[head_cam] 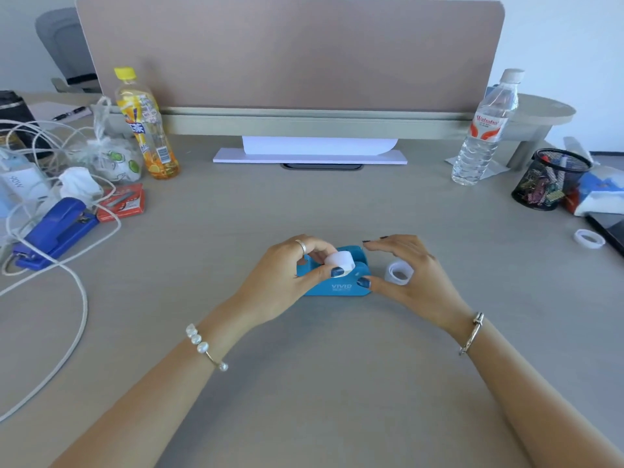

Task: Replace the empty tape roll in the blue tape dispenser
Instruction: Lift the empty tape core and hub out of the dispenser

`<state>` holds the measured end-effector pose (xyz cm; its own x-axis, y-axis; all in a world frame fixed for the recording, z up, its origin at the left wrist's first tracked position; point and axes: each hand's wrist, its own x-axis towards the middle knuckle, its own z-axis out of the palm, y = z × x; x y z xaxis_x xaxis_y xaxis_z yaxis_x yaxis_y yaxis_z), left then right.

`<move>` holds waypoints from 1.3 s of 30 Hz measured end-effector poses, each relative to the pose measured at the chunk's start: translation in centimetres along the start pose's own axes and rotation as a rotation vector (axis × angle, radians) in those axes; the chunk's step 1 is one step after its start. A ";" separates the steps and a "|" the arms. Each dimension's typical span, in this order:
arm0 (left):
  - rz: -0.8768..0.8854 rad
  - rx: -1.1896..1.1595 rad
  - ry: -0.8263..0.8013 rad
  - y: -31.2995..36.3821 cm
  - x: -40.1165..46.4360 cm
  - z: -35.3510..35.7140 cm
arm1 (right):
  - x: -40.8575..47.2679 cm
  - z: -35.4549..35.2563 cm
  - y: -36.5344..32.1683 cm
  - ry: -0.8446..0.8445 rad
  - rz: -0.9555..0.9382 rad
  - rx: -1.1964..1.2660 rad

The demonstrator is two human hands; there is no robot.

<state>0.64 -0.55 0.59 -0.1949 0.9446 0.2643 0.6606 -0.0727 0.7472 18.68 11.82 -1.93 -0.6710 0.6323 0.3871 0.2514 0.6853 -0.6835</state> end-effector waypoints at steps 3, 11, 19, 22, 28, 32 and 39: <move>-0.002 0.020 -0.022 0.4 -0.5 0.1 | -0.4 -0.3 -0.5 0.006 -0.060 -0.042; 0.026 0.110 -0.060 1.5 -0.7 1.4 | -2.8 0.0 -1.5 -0.014 -0.087 -0.058; 0.058 0.128 -0.122 2.3 -0.8 2.9 | -4.0 0.2 -1.0 0.069 0.022 -0.024; 0.062 0.120 -0.125 2.3 -0.6 3.0 | -4.4 0.0 -0.9 0.069 0.032 -0.034; 0.086 0.077 -0.106 2.5 0.0 2.6 | -5.0 -1.6 -0.1 0.014 0.060 -0.098; 0.053 0.062 -0.204 2.9 -0.2 2.9 | -5.5 -3.2 0.9 0.005 0.120 -0.143; 0.024 -0.033 -0.228 3.3 -0.1 3.8 | -5.8 -5.2 2.8 0.001 0.200 -0.227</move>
<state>5.60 0.29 0.76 -0.0087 0.9901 0.1403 0.6380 -0.1026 0.7632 26.87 11.93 -2.85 -0.5920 0.7632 0.2592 0.5283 0.6103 -0.5904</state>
